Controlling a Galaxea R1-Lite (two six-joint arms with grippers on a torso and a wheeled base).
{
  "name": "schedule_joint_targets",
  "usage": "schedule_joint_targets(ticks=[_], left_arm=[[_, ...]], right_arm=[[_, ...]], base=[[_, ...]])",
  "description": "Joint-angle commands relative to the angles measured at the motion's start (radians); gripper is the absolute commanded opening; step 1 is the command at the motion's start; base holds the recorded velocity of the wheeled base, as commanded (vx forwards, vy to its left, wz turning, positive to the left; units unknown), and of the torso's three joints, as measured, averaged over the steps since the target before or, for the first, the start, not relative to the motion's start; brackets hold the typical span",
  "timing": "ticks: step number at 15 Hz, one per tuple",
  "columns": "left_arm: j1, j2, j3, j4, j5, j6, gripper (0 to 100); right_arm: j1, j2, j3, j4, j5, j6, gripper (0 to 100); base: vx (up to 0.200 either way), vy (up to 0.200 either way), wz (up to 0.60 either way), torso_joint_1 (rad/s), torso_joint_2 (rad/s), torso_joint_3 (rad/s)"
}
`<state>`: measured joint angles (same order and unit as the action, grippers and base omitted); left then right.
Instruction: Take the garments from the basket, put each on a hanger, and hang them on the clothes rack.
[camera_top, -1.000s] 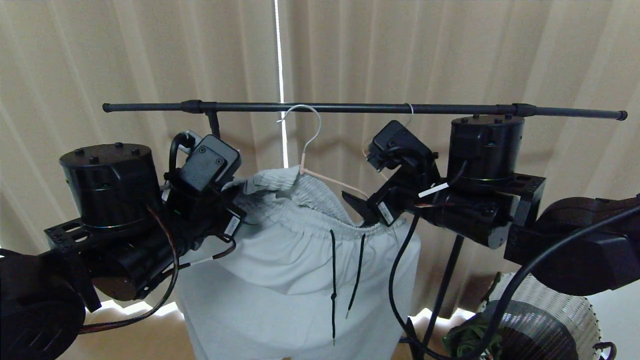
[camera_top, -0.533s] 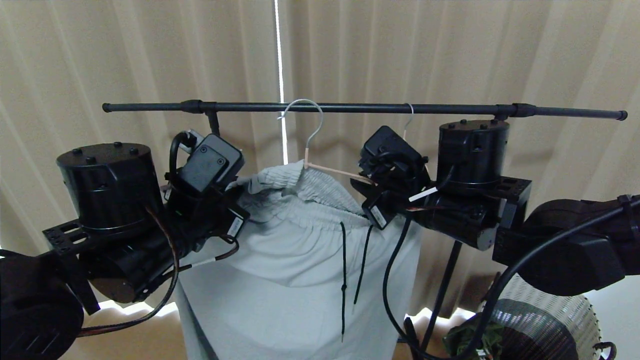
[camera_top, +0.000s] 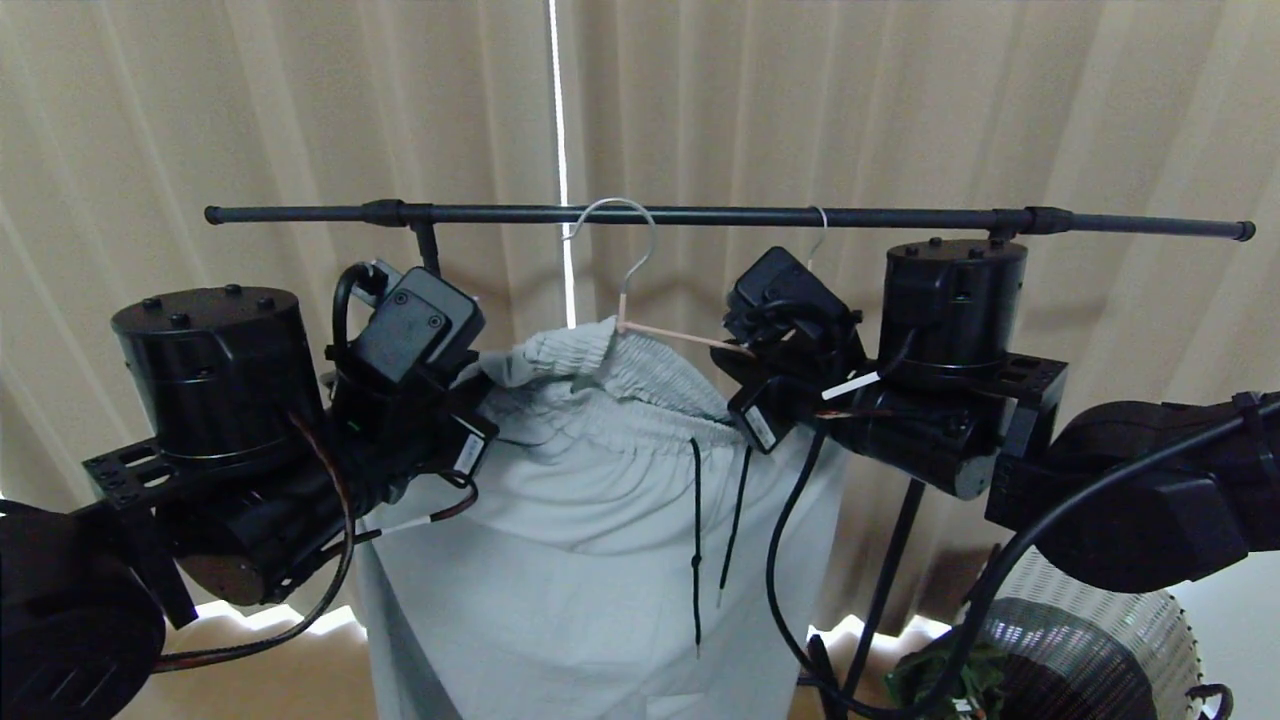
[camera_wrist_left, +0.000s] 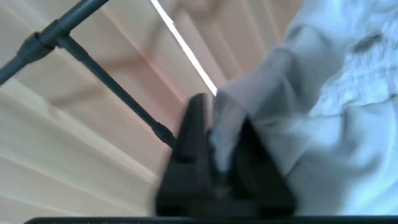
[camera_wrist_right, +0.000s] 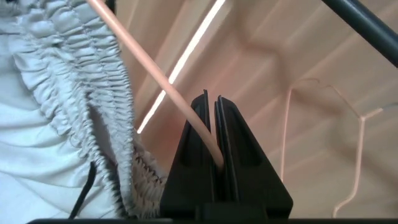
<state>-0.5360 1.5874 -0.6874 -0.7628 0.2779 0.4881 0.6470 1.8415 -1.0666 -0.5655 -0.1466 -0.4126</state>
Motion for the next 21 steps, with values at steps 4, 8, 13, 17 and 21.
schedule_joint_targets(ticks=[4, 8, 13, 17, 21], left_arm=[[-0.001, -0.024, 0.003, 0.002, -0.077, -0.045, 100], [0.001, -0.087, 0.062, 0.002, -0.100, -0.045, 100], [0.008, -0.144, 0.134, 0.002, -0.098, -0.049, 100], [0.040, -0.164, 0.215, 0.000, -0.101, -0.054, 100], [0.063, -0.164, 0.276, 0.000, -0.198, -0.114, 100]], right_arm=[[0.000, -0.011, 0.000, -0.002, -0.021, 0.005, 0], [-0.029, -0.030, 0.062, -0.063, -0.033, 0.005, 0], [-0.064, -0.097, 0.116, -0.070, -0.047, 0.005, 0], [-0.093, -0.151, 0.154, -0.071, -0.047, 0.005, 0], [-0.098, -0.214, 0.175, -0.070, -0.047, 0.006, 0]], base=[[0.000, 0.000, 0.00, 0.000, 0.00, 0.000], [0.000, 0.000, 0.00, 0.000, 0.00, 0.000], [0.000, 0.000, 0.00, 0.000, 0.00, 0.000], [0.000, 0.000, 0.00, 0.000, 0.00, 0.000], [0.000, 0.000, 0.00, 0.000, 0.00, 0.000]])
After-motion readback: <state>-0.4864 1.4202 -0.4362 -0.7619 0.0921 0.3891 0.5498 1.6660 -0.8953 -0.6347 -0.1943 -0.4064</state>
